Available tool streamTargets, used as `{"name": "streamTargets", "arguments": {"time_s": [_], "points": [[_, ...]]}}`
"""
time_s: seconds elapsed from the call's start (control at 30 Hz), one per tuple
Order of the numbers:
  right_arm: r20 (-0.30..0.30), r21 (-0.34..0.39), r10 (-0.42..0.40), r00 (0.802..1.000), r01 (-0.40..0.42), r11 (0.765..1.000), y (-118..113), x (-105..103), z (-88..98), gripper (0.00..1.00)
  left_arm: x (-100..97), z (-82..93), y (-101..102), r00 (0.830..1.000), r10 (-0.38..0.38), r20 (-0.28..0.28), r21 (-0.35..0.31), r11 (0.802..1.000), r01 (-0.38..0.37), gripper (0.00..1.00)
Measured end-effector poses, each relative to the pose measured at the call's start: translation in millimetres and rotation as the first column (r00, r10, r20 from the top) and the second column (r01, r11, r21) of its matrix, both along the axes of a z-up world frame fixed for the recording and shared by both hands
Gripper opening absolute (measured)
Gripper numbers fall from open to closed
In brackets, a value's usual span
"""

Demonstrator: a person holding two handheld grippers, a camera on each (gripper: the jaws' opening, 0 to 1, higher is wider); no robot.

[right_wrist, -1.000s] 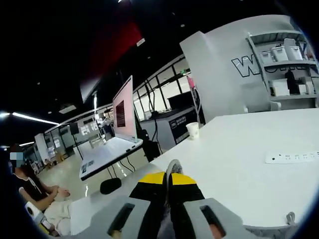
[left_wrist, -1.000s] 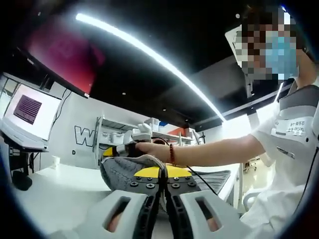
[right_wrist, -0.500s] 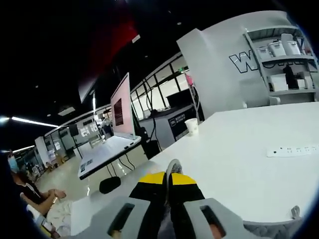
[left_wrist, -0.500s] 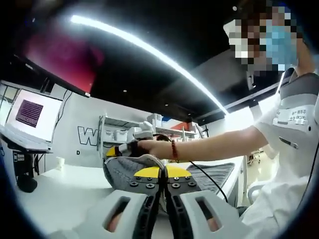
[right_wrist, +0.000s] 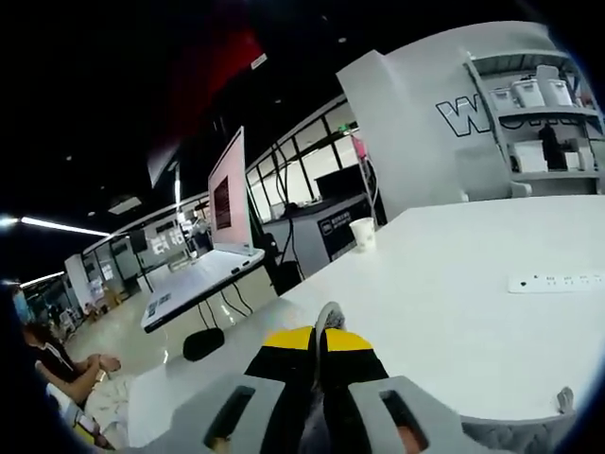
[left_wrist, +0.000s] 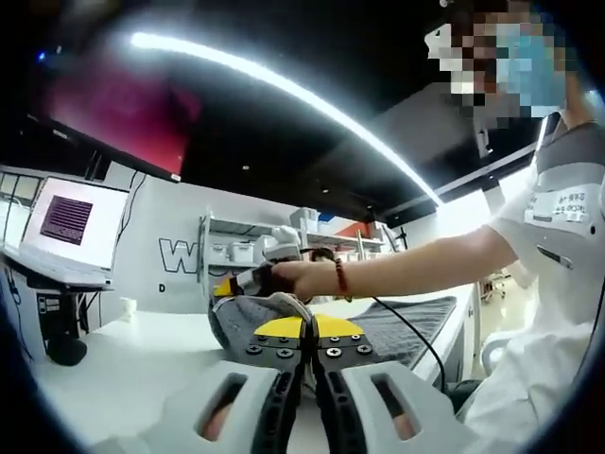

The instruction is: Open the folded towel by lifting each exposed corner and separating the folded layers until the towel lies flat within the target outline without major curled edges

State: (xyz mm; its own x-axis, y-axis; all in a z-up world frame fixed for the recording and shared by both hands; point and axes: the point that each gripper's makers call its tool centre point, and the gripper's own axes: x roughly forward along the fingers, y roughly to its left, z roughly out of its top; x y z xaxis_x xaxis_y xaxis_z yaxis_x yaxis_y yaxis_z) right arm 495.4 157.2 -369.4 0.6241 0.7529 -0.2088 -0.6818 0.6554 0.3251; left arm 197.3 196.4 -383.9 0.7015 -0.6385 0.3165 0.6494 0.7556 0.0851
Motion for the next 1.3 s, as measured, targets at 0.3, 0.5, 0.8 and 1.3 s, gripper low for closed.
{"name": "streamTargets", "arguments": {"time_s": [0.3,0.5,0.8,1.3], "points": [[-0.022,0.008,0.008,1.000,-0.008,1.000,2,-1,-10.7,0.00,0.8,-5.5,1,1.000,0.008,-0.009,0.026,1.000,-0.008,0.01],[-0.023,0.005,0.011,1.000,-0.011,1.000,4,1,-12.4,0.00,0.7,-9.5,3,1.000,0.014,-0.016,0.032,0.999,-0.013,0.01],[-0.038,0.007,0.013,0.999,-0.013,1.000,7,2,-21.6,0.00,-0.2,-15.3,2,0.999,0.020,-0.027,0.048,0.999,-0.019,0.01],[-0.060,-0.001,0.015,0.998,-0.015,1.000,11,2,-36.0,0.00,-0.1,-24.5,0,0.998,0.013,-0.053,0.076,0.997,-0.009,0.01]]}}
